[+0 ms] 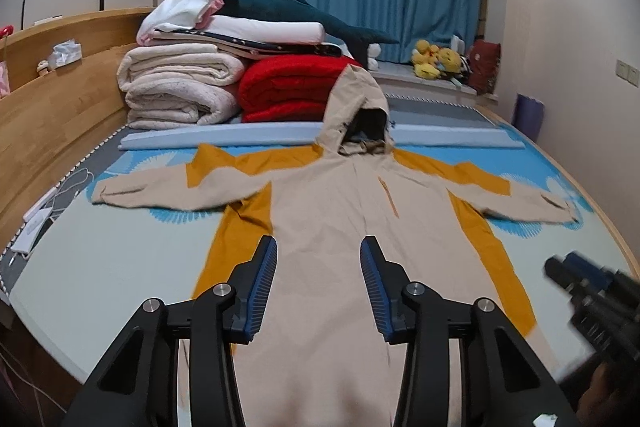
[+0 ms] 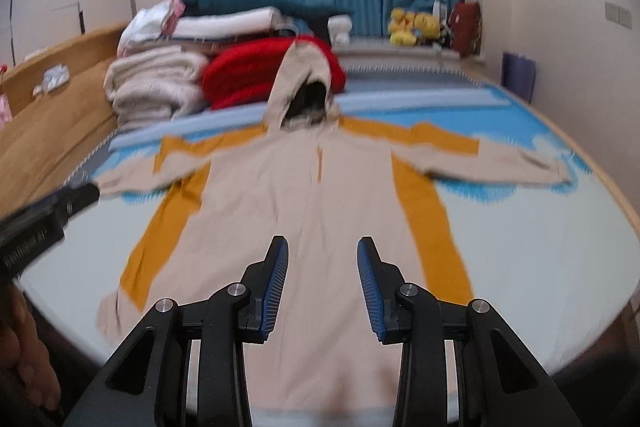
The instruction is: Fold large clothes
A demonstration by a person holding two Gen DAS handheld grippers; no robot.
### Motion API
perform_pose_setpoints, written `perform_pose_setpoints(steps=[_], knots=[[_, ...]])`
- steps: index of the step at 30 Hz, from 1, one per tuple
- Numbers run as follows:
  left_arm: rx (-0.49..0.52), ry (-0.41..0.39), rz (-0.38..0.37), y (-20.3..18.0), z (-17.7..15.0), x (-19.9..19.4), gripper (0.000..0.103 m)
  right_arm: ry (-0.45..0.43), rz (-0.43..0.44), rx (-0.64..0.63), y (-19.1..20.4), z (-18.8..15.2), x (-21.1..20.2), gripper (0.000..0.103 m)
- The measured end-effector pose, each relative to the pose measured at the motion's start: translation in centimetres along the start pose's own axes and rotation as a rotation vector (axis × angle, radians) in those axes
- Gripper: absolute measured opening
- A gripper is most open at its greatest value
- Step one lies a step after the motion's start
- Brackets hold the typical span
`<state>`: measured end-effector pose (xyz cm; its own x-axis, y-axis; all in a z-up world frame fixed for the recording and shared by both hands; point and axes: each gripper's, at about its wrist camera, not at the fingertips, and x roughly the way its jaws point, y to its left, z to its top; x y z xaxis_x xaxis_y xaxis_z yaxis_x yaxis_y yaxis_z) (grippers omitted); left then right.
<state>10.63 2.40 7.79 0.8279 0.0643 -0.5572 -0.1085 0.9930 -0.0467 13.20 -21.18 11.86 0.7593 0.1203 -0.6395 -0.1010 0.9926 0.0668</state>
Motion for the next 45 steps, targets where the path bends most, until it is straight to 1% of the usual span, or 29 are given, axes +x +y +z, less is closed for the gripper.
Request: perform_pose_setpoints(steps=[2, 3, 4, 6, 9, 12, 15, 17, 18, 19, 20, 22, 24, 25, 27, 30, 32, 33, 34, 35, 37, 40, 45], knots=[[0.005, -0.010, 0.019, 0.4, 1.1, 1.5, 0.040, -0.013, 0.009, -0.003, -0.1, 2.2, 1.5, 0.051], [0.008, -0.018, 0.034, 0.7, 1.8, 2.5, 0.040, -0.015, 0.010, -0.008, -0.1, 3.2, 2.3, 0.066], [0.009, -0.023, 0.046, 0.9, 2.3, 3.1, 0.040, -0.022, 0.012, -0.013, 0.0, 4.2, 3.2, 0.071], [0.008, -0.039, 0.086, 1.4, 3.4, 4.9, 0.040, -0.047, 0.014, -0.024, 0.2, 6.2, 4.6, 0.071], [0.010, -0.050, 0.095, 2.3, 4.9, 7.9, 0.040, -0.087, 0.024, -0.049, 0.9, 9.4, 6.8, 0.071], [0.018, -0.028, 0.097, 3.4, 6.3, 11.2, 0.040, -0.125, 0.040, -0.077, 2.0, 12.7, 9.4, 0.071], [-0.016, 0.016, 0.091, 5.7, 7.2, 14.9, 0.040, -0.166, 0.058, -0.103, 3.1, 15.4, 11.6, 0.071], [-0.042, 0.043, 0.128, 7.2, 7.0, 17.1, 0.040, -0.186, 0.074, -0.104, 3.3, 16.3, 12.7, 0.071], [-0.060, 0.061, 0.166, 8.5, 6.7, 18.8, 0.039, -0.194, 0.083, -0.105, 3.2, 16.6, 13.5, 0.070], [-0.071, 0.073, 0.186, 9.3, 6.4, 19.9, 0.038, -0.196, 0.086, -0.105, 3.1, 16.5, 14.1, 0.068], [-0.095, 0.095, 0.217, 10.7, 5.9, 21.5, 0.036, -0.190, 0.080, -0.098, 2.8, 16.2, 14.9, 0.065], [-0.141, 0.126, 0.252, 12.9, 5.1, 23.8, 0.032, -0.136, 0.075, -0.063, 2.2, 16.0, 16.6, 0.045], [-0.200, 0.152, 0.292, 15.4, 4.2, 26.1, 0.032, -0.074, 0.085, -0.036, 1.5, 16.0, 18.5, 0.033], [-0.223, 0.165, 0.313, 16.5, 4.0, 27.1, 0.032, -0.064, 0.076, -0.037, 1.5, 16.1, 19.1, 0.031], [-0.265, 0.178, 0.359, 18.8, 3.8, 29.1, 0.032, -0.063, 0.066, -0.050, 1.2, 16.1, 20.1, 0.031], [-0.294, 0.181, 0.427, 21.6, 3.7, 31.0, 0.032, -0.030, 0.067, -0.068, 0.8, 15.4, 21.7, 0.034], [-0.341, 0.183, 0.460, 24.1, 3.8, 32.1, 0.036, 0.011, 0.065, -0.077, 0.9, 14.8, 23.5, 0.044], [-0.361, 0.184, 0.473, 25.2, 3.8, 32.4, 0.040, 0.025, 0.061, -0.078, 1.0, 14.5, 24.2, 0.053], [-0.384, 0.186, 0.492, 26.3, 3.8, 32.9, 0.045, 0.035, 0.057, -0.077, 0.9, 14.4, 24.8, 0.056], [-0.416, 0.192, 0.517, 27.8, 3.7, 33.4, 0.058, 0.050, 0.051, -0.074, 0.8, 14.0, 25.5, 0.056], [-0.461, 0.213, 0.544, 30.0, 3.3, 34.3, 0.073, 0.076, 0.051, -0.073, 0.8, 13.7, 26.5, 0.057], [-0.522, 0.265, 0.574, 33.4, 2.3, 36.0, 0.074, 0.110, 0.040, -0.089, 1.2, 13.1, 28.1, 0.057], [-0.697, 0.308, 0.595, 39.1, -0.5, 37.6, 0.073, 0.150, 0.028, -0.124, 2.5, 12.0, 30.4, 0.057]])
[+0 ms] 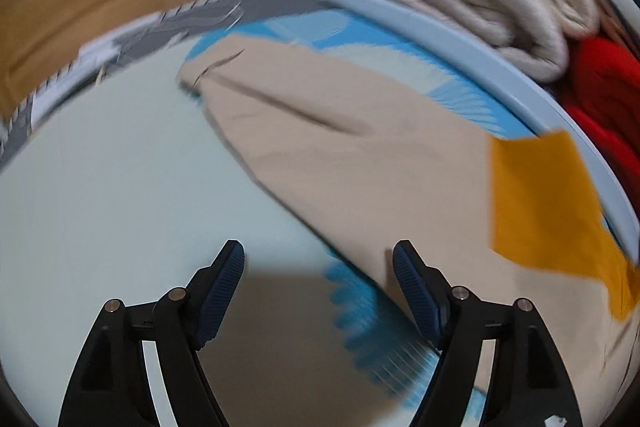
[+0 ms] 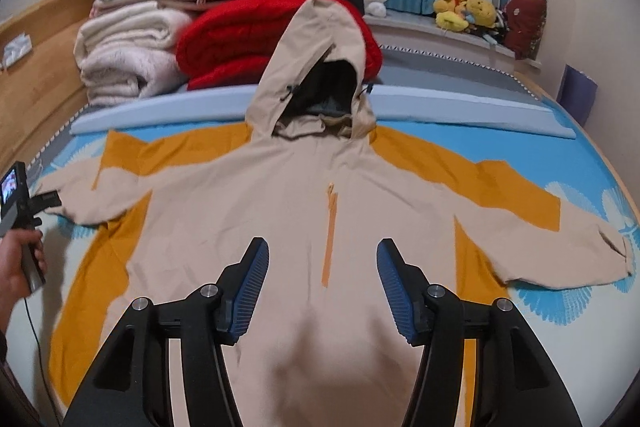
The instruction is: Fold large clothes
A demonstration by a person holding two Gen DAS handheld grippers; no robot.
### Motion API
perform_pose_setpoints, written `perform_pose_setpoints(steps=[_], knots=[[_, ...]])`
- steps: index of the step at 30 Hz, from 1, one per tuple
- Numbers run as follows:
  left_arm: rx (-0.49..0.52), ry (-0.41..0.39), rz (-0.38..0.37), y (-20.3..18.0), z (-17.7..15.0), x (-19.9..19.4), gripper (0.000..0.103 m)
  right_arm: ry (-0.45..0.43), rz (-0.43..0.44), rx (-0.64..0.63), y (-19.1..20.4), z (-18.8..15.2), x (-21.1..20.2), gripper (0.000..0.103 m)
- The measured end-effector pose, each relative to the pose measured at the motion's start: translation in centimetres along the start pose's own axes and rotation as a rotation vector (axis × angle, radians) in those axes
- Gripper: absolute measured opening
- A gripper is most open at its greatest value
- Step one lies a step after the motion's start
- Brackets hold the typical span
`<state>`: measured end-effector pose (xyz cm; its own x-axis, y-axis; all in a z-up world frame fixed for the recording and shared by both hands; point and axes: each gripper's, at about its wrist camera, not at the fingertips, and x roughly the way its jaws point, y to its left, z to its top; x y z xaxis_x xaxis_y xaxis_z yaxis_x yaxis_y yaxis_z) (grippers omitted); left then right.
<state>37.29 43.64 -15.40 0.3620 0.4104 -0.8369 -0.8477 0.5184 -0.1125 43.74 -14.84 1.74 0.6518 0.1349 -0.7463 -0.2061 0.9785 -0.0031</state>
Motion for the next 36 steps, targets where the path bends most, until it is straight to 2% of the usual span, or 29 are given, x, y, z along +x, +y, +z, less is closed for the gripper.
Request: perform_pose_setpoints(steps=[2, 4, 5, 6, 8, 9, 11, 12, 13, 15, 19, 22, 25, 26, 29, 32, 34, 36], knots=[[-0.068, 0.027, -0.010, 1.3, 0.3, 1.2, 0.071, 0.017, 0.004, -0.013, 0.6, -0.3, 0.9, 0.057], [-0.075, 0.003, -0.007, 1.4, 0.7, 1.4, 0.068, 0.038, 0.005, -0.037, 1.4, -0.7, 2.0, 0.057], [-0.067, -0.002, -0.012, 1.2, 0.7, 1.5, 0.056, 0.046, 0.007, -0.048, 1.7, -0.9, 2.4, 0.057], [-0.060, -0.002, -0.027, 0.8, 0.8, 1.6, 0.049, 0.055, 0.010, -0.063, 2.0, -1.3, 2.9, 0.057], [-0.054, -0.003, -0.075, 0.3, 0.9, 1.7, 0.019, 0.069, 0.014, -0.083, 2.5, -1.7, 3.4, 0.057], [-0.060, 0.005, -0.097, 0.1, 1.0, 1.9, 0.010, 0.077, 0.020, -0.091, 2.7, -1.9, 3.7, 0.057], [-0.076, -0.003, -0.109, 0.2, 1.1, 1.8, 0.005, 0.081, 0.031, -0.089, 2.7, -2.2, 3.9, 0.054], [-0.081, -0.019, -0.117, 0.1, 1.2, 1.4, 0.002, 0.084, 0.040, -0.082, 2.7, -2.2, 3.9, 0.045], [-0.077, -0.036, -0.120, -0.2, 1.2, 1.0, 0.001, 0.089, 0.050, -0.077, 2.7, -2.2, 3.9, 0.031], [-0.054, -0.076, -0.132, -1.2, 1.4, -0.7, 0.000, 0.097, 0.056, -0.078, 2.7, -2.0, 3.9, 0.020], [0.041, -0.180, -0.199, -5.5, 1.5, -6.2, 0.000, 0.078, 0.061, -0.079, 2.6, -1.6, 3.0, 0.020], [0.205, -0.273, -0.279, -11.2, -0.2, -11.9, 0.000, 0.069, 0.063, -0.072, 2.3, -1.1, 2.2, 0.021], [0.405, -0.323, -0.369, -17.5, -4.4, -17.1, 0.000, 0.084, 0.062, -0.072, 2.0, -0.8, 1.8, 0.022], [0.490, -0.326, -0.405, -19.9, -7.0, -19.0, 0.000, 0.082, 0.060, -0.069, 1.7, -0.7, 1.6, 0.022], [0.687, -0.270, -0.478, -24.5, -13.3, -21.7, 0.000, 0.075, 0.051, -0.063, 0.9, -0.5, 0.6, 0.023], [0.926, -0.157, -0.473, -28.4, -21.4, -22.1, 0.012, 0.066, 0.033, -0.053, -0.1, -0.3, -0.3, 0.023], [0.997, -0.087, -0.432, -29.5, -24.6, -21.9, 0.014, 0.061, 0.017, -0.037, -1.2, -0.1, -1.0, 0.023], [0.973, -0.034, -0.395, -29.5, -25.5, -22.3, 0.016, 0.059, 0.007, -0.019, -2.1, 0.0, -1.6, 0.023]])
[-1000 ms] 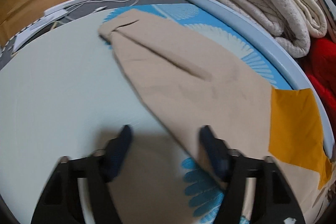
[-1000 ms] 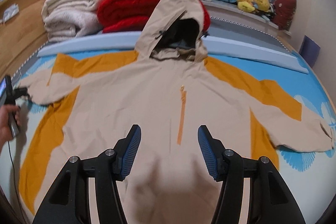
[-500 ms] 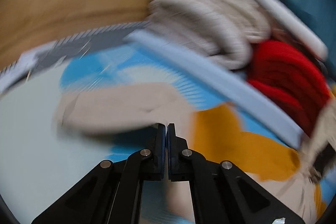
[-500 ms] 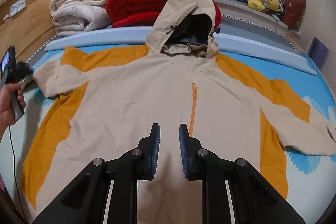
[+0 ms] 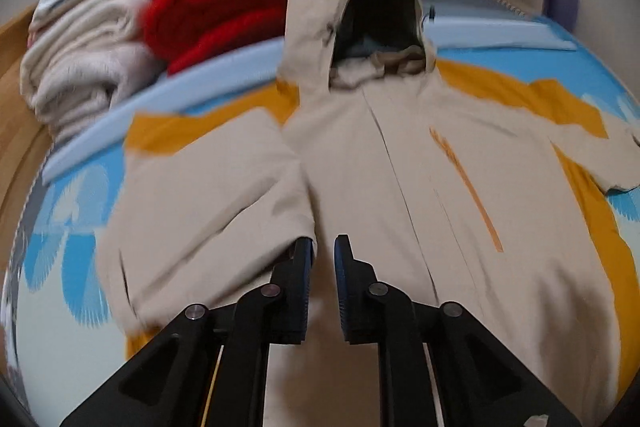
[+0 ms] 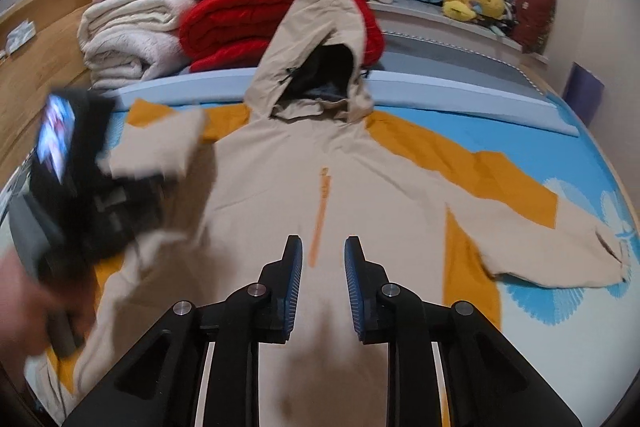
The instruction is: Fold large clothes
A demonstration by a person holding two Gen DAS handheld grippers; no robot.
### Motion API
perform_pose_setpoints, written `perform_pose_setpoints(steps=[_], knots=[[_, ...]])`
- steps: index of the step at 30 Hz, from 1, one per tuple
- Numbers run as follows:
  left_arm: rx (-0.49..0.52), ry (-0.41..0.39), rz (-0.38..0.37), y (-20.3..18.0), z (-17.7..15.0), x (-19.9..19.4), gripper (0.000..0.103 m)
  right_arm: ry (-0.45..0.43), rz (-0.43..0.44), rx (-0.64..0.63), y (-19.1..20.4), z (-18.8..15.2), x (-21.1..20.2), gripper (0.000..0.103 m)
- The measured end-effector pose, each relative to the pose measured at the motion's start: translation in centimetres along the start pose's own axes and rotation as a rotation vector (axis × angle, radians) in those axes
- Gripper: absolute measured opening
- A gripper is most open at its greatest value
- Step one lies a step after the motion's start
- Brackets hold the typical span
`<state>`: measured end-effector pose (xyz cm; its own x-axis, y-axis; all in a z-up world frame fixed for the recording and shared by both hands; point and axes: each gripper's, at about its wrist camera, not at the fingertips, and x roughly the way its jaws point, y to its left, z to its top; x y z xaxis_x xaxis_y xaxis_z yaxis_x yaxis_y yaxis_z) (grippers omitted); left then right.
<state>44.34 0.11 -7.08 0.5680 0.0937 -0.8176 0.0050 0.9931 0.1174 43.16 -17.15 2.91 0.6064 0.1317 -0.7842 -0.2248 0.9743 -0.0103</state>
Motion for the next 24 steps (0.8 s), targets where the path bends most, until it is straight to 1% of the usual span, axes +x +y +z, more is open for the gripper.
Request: perform_pose_setpoints(steps=[1, 2, 3, 5, 9, 12, 14, 16, 18, 20, 21, 22, 24], knots=[[-0.027, 0.010, 0.007, 0.2, 0.1, -0.5, 0.018, -0.001, -0.001, 0.010, -0.5, 0.0, -0.4, 0.023], [-0.076, 0.015, 0.026, 0.6, 0.2, -1.6, 0.021, -0.007, -0.001, 0.016, -1.0, 0.1, -0.8, 0.023], [-0.116, 0.009, 0.049, 1.2, 0.3, -2.8, 0.026, -0.017, -0.005, 0.015, -1.3, 0.1, -1.2, 0.023], [-0.167, -0.022, 0.080, 2.0, 0.0, -5.8, 0.030, -0.041, -0.021, 0.007, -1.7, 0.2, -2.1, 0.023], [-0.216, -0.116, 0.121, 3.5, 0.2, -12.3, 0.032, -0.083, -0.005, 0.027, -2.5, 0.6, -4.1, 0.023], [-0.252, -0.166, 0.112, 4.1, 1.0, -15.3, 0.033, -0.117, 0.001, 0.035, -2.5, 0.9, -5.3, 0.023], [-0.264, -0.196, 0.105, 4.3, 1.1, -16.5, 0.033, -0.137, 0.006, 0.033, -2.4, 1.1, -6.1, 0.023], [-0.271, -0.213, 0.093, 4.3, 1.0, -16.4, 0.033, -0.149, 0.018, 0.020, -1.9, 1.2, -6.6, 0.023], [-0.264, -0.230, 0.078, 4.4, -0.2, -16.2, 0.033, -0.156, 0.033, 0.000, -1.3, 1.3, -6.7, 0.024], [-0.260, -0.193, 0.087, 4.7, -0.5, -15.1, 0.033, -0.155, 0.021, -0.032, -0.5, 1.3, -6.6, 0.027], [-0.268, -0.160, 0.079, 4.9, -0.4, -14.5, 0.033, -0.158, 0.017, -0.042, -0.3, 1.2, -6.6, 0.032], [-0.277, -0.150, 0.065, 5.1, -0.2, -14.1, 0.033, -0.159, 0.013, -0.050, 0.0, 1.1, -6.4, 0.034], [-0.261, -0.150, 0.064, 5.5, 0.5, -14.0, 0.033, -0.149, 0.015, -0.057, 0.4, 1.0, -5.8, 0.034]])
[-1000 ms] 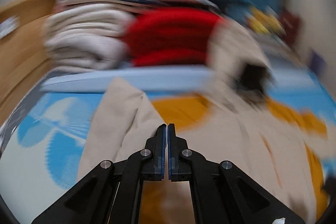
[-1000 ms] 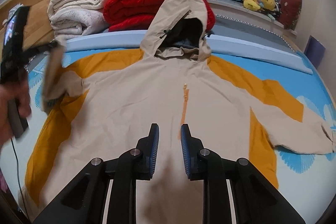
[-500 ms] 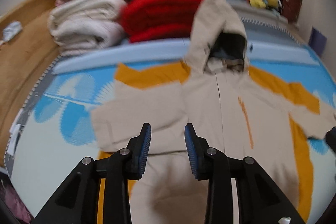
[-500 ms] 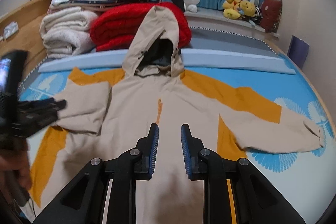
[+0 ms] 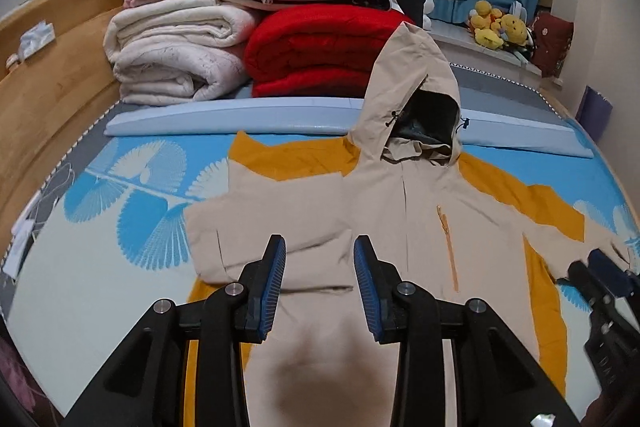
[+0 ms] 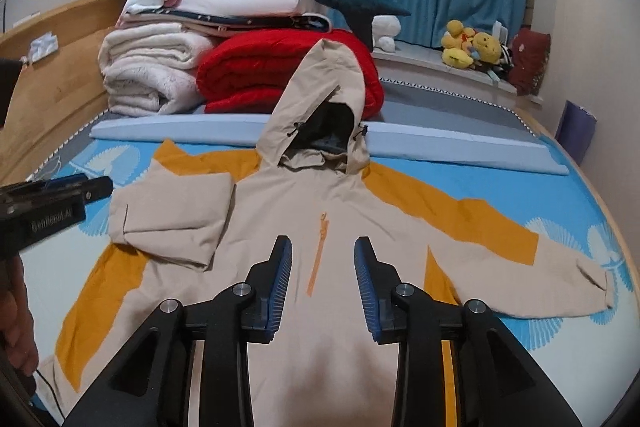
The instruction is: Fold large clothes
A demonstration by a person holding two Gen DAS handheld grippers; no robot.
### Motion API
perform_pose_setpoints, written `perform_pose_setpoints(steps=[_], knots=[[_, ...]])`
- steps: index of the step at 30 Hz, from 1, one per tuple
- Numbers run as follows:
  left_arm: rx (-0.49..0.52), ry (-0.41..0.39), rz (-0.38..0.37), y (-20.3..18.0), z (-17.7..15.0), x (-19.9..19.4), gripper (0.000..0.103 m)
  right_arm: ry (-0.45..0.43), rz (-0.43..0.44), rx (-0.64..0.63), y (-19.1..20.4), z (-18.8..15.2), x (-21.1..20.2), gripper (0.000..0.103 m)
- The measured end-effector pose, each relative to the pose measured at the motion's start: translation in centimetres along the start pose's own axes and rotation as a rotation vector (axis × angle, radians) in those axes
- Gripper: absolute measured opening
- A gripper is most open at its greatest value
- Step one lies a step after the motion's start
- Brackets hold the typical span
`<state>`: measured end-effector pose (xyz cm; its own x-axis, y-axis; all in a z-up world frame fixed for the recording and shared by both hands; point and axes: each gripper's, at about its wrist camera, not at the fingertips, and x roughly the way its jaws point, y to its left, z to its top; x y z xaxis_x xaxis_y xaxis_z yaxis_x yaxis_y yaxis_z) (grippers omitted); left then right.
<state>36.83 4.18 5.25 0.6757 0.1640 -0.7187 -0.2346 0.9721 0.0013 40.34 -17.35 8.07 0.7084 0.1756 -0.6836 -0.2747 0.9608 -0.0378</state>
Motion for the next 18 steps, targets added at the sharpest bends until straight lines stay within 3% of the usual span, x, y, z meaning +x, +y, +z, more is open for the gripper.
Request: perform_pose_setpoints(steps=[2, 4, 5, 9, 13, 18], knots=[[0.035, -0.009, -0.001, 0.3, 0.7, -0.4, 0.033, 0.004, 0.009, 0.005, 0.4, 0.0, 0.6, 0.032], [0.047, 0.003, -0.018, 0.8, 1.2, -0.5, 0.033, -0.005, 0.001, 0.011, 0.5, 0.1, 1.0, 0.013], [0.047, 0.010, -0.027, 1.2, 1.4, -0.6, 0.033, -0.011, -0.010, 0.012, 0.8, 0.2, 1.2, 0.012], [0.027, 0.028, -0.023, 3.1, 2.0, -0.3, 0.033, 0.001, -0.008, 0.014, 1.8, 0.3, 2.2, 0.013], [-0.035, 0.058, -0.046, 5.2, 2.7, 0.1, 0.033, 0.044, 0.011, 0.002, 3.4, -0.4, 3.6, 0.024], [-0.049, 0.076, -0.044, 8.7, 3.4, 0.3, 0.033, 0.085, 0.017, -0.026, 5.7, -0.9, 5.5, 0.028]])
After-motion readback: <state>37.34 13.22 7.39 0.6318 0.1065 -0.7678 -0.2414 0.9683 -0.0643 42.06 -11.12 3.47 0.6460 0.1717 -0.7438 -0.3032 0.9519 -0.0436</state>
